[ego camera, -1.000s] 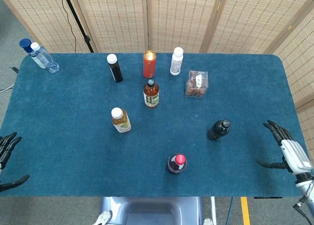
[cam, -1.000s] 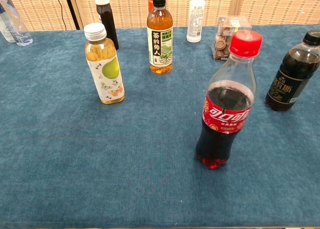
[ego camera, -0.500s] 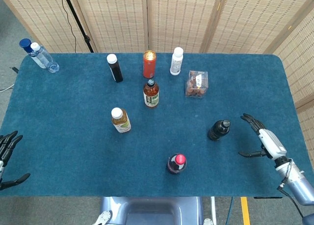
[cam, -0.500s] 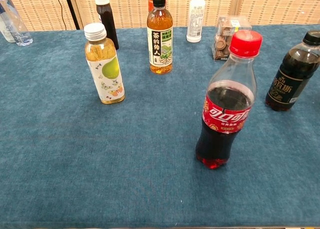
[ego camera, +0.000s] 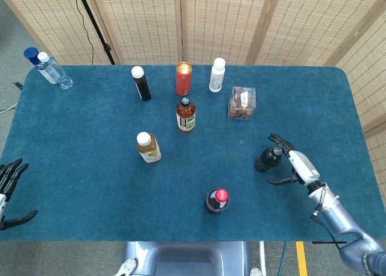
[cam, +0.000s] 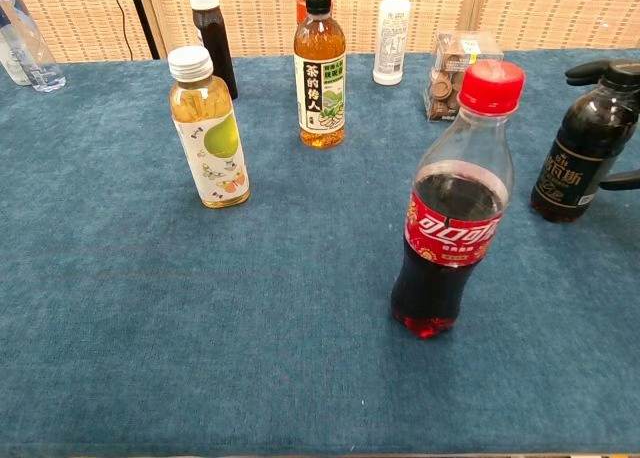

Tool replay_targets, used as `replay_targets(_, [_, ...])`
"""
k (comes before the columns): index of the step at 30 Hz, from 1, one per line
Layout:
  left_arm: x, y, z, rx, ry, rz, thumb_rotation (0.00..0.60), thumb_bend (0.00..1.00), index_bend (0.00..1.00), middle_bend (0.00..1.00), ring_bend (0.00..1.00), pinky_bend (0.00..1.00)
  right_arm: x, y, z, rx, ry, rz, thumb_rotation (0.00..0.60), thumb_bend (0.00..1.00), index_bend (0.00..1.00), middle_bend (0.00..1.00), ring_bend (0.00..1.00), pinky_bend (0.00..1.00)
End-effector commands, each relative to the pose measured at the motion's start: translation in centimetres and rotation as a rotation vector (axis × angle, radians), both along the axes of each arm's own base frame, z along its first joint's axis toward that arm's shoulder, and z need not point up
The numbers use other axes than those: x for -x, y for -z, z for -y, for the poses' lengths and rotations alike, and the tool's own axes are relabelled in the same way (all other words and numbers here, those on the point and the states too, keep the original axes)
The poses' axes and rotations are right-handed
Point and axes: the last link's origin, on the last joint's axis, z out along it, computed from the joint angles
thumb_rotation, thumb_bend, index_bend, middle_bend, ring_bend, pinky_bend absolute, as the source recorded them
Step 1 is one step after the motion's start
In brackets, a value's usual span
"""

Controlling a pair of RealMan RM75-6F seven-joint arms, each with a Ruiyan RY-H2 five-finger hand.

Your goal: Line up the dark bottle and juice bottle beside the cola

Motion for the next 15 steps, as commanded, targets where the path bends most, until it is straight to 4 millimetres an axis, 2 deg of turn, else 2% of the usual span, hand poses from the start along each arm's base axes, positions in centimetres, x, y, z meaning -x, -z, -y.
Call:
replay_targets(1, [0.0,0.0,-0.1,0.001,-0.001,0.000,0.600,0.00,0.00,0.00,0.00,0.00,-0.3,0.6,0.8,0.029,0.017,0.019,0.600,0.00,0.00,0.00,0.00,0.00])
replay_targets(4, [0.0,0.0,-0.1,0.003,-0.002,0.001,0.600,0.00,0.00,0.00,0.00,0.00,-0.5,1.0,1.3,0.058,0.030,0.030,0.600,0.00,0.00,0.00,0.02,0.02])
replay_targets(6, [0.0,0.0,-0.2,0.002,-0.005,0.002,0.600,0.00,0.00,0.00,0.00,0.00,-0.5,1.3,1.7,0.097,0.049,0.047,0.600,0.00,0.06,0.08,0.13,0.13])
replay_targets(8, [0.0,0.0,-0.2,0.002,-0.006,0.003,0.600,0.00,0.00,0.00,0.00,0.00,-0.4,1.6,1.9,0.118,0.059,0.056,0.600,0.00,0.20,0.24,0.31,0.34])
replay_targets(10, [0.0,0.0,-0.2,0.001,-0.007,0.005,0.600,0.00,0.00,0.00,0.00,0.00,-0.3,1.7,1.9,0.131,0.062,0.062,0.600,0.00,0.32,0.36,0.43,0.50])
replay_targets(12, [0.1,0.0,-0.2,0.000,-0.008,0.005,0.600,0.00,0.00,0.00,0.00,0.00,-0.2,1.9,1.8,0.140,0.059,0.063,0.600,0.07,0.40,0.45,0.51,0.63])
replay_targets(15, [0.1,0.0,-0.2,0.002,-0.008,0.005,0.600,0.00,0.00,0.00,0.00,0.00,0.0,2.0,1.6,0.136,0.059,0.071,0.600,0.33,0.48,0.51,0.57,0.73])
